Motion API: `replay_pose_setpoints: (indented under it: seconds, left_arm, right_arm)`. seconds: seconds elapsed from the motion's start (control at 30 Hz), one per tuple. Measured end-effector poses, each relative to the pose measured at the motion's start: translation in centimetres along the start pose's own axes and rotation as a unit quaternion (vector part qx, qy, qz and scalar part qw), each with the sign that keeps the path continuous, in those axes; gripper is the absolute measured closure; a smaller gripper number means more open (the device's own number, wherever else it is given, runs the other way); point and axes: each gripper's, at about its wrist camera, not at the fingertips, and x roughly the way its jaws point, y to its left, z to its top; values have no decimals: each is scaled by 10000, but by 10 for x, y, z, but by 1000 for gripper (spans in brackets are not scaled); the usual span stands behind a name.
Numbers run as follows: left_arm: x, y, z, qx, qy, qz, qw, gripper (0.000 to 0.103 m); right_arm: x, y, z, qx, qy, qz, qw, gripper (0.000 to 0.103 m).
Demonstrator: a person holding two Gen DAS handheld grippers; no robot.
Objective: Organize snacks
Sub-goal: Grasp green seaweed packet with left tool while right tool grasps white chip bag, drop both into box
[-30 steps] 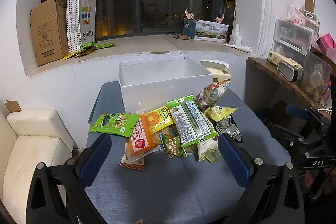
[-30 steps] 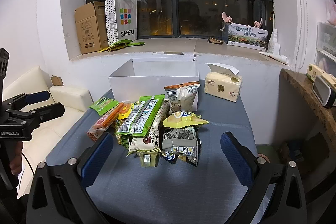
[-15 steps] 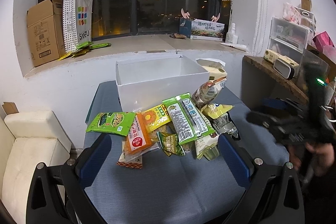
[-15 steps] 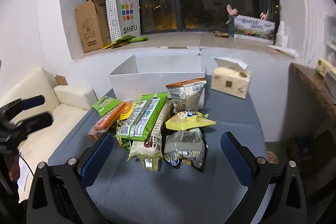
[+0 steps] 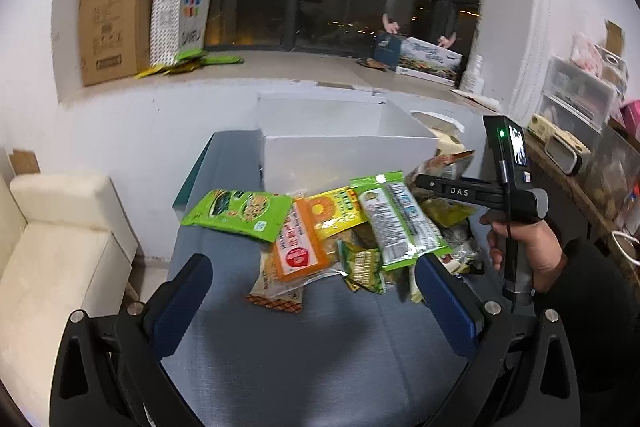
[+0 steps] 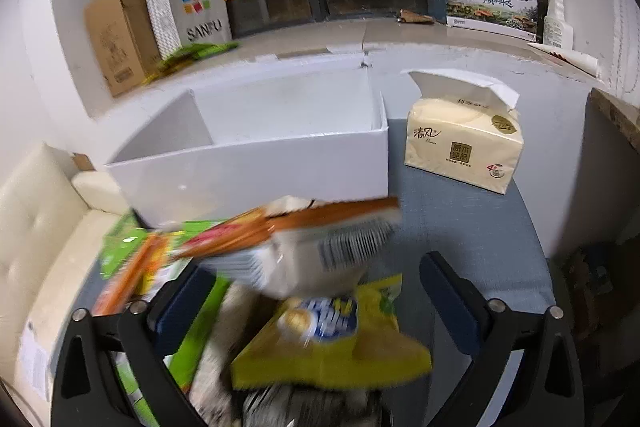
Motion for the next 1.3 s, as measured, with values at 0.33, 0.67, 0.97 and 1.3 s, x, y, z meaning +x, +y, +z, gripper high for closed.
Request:
replay_pose_setpoints:
  seconds: [0.33,0.67,0.97,1.3]
  left_arm:
    - [57,44,-1,-341,484,-64,9982,0]
    - [144,103,21,-2515,1526,-79,9557,0]
    - [222,130,33,-4117,2286,560,8804,1]
    - [254,137,43,-4212,2199,1197,8717,1]
  right_arm:
    - [-8,-12,-1,220,-152,425,9987,64]
    - [-70,-13,5,80,-783,440,9959,64]
    - [-99,-14,-3,35,-894,565,9944,64]
    - [-97,-26,-8,105,-918,643,9936,65]
